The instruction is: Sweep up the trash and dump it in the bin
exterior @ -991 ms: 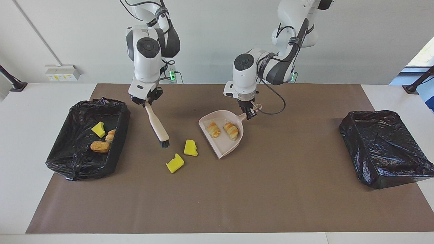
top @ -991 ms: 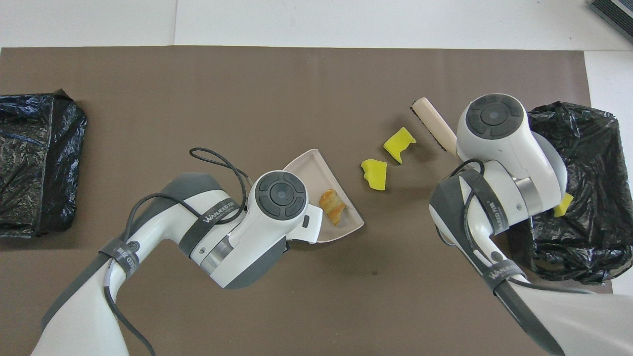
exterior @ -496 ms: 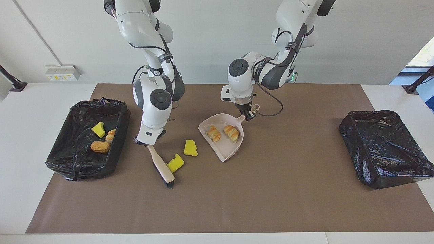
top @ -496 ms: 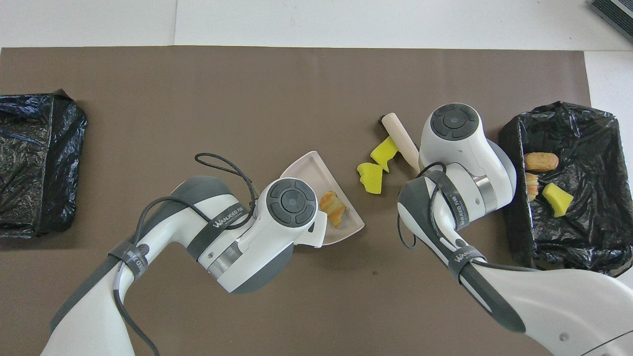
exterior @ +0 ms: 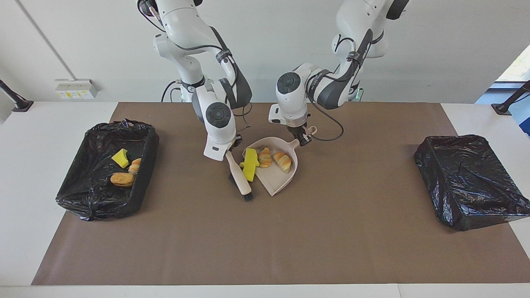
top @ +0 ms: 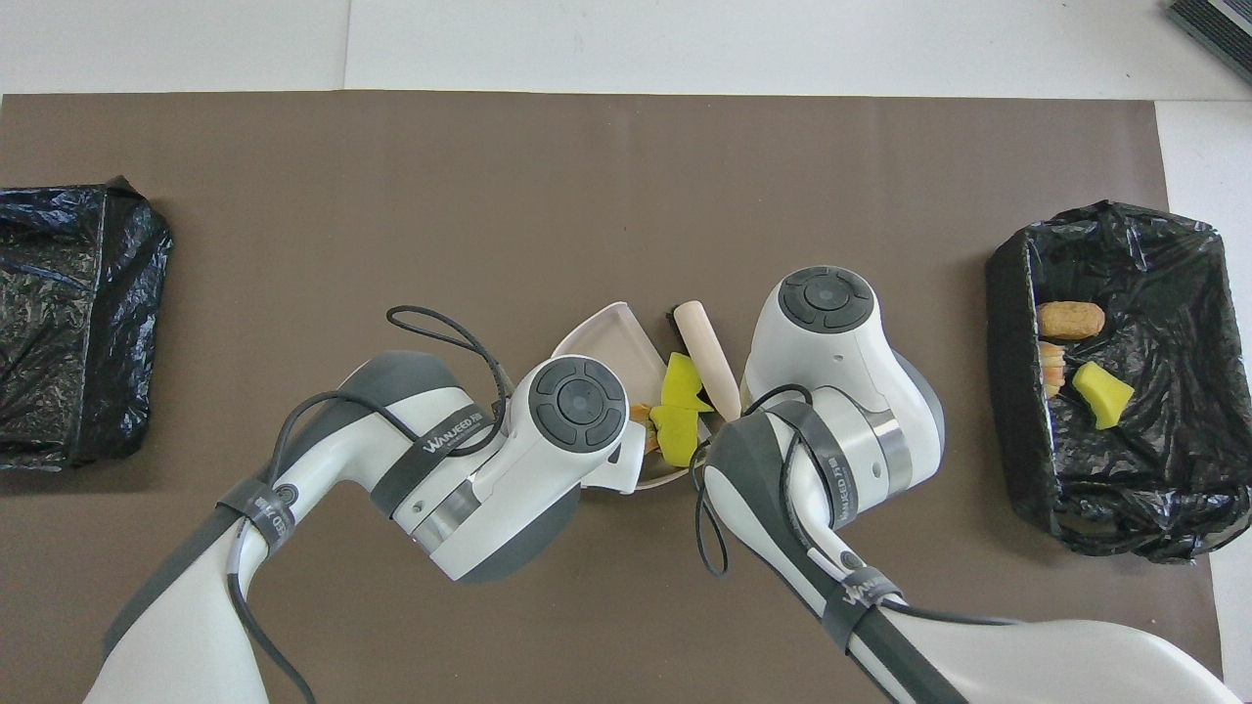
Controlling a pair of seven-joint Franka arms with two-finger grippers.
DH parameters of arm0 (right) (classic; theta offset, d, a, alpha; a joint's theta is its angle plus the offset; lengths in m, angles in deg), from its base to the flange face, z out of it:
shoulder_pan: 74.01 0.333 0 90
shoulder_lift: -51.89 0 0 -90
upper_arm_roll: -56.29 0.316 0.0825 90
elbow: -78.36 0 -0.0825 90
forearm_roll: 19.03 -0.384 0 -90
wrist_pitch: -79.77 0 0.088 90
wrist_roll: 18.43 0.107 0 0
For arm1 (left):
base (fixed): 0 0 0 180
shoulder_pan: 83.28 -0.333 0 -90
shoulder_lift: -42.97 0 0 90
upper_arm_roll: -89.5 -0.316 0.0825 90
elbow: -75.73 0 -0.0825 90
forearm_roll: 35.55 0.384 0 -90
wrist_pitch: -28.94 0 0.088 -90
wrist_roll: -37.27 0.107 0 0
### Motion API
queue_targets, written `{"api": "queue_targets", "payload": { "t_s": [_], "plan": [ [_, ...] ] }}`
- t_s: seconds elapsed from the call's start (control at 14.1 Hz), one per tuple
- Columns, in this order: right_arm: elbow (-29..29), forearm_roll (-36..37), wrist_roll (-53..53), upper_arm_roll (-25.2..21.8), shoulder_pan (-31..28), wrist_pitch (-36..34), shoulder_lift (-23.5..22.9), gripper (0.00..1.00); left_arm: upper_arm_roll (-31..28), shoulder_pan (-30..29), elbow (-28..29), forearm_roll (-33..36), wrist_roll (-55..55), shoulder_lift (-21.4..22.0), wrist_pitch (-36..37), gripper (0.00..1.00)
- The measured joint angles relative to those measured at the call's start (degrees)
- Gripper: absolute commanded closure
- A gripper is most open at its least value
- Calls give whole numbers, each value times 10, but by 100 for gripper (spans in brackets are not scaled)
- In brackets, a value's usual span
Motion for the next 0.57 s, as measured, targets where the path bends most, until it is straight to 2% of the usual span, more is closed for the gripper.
{"api": "queue_targets", "payload": {
  "t_s": [0.14,0.28,0.57],
  "plan": [
    [-10,-56,19,0,16,0,13,100,-1,0,0,1,21,0,-2,100],
    [-11,-82,44,1,34,0,25,100,-2,-1,1,1,42,0,-14,100],
    [-11,-79,52,-4,36,-4,47,100,-21,-4,3,1,113,0,-44,100]
  ]
}}
